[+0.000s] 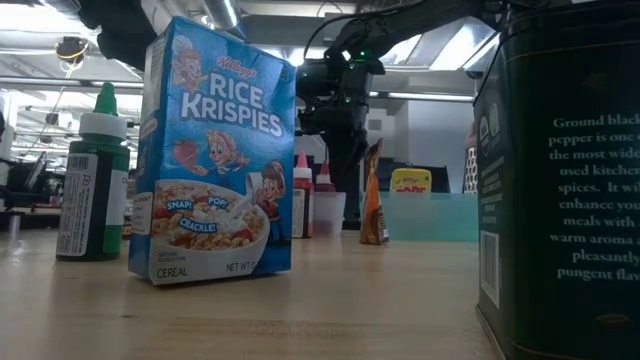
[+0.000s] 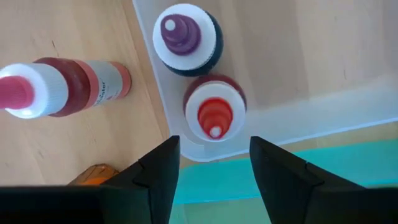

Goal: Pick & Place Kitchen Items
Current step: Put the right red food coloring bottle into the transparent bin, then put the blue cereal box into the green bin

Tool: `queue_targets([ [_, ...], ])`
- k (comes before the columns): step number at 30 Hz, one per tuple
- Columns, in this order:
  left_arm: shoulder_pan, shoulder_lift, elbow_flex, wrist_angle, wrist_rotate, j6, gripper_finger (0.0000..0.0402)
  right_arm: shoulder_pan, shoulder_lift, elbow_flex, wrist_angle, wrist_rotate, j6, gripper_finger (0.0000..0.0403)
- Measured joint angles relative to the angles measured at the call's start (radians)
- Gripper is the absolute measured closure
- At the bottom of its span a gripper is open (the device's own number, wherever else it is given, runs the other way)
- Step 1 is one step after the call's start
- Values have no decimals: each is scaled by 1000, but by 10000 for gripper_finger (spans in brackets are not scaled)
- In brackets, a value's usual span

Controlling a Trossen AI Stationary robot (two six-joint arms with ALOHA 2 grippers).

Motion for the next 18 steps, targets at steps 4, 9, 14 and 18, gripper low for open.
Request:
queue_targets([
  [4,0,0,0,0,7,0,114,0,0,0,0,5,7,194],
  [9,0,0,0,0,8,-2,116,0,0,0,-3,19,18,192],
  [14,0,0,0,0,42,-9,114,0,0,0,-37,19,28,192],
  [18,0,0,0,0,74,-10,115,0,-12,0,-59,22,45,192],
])
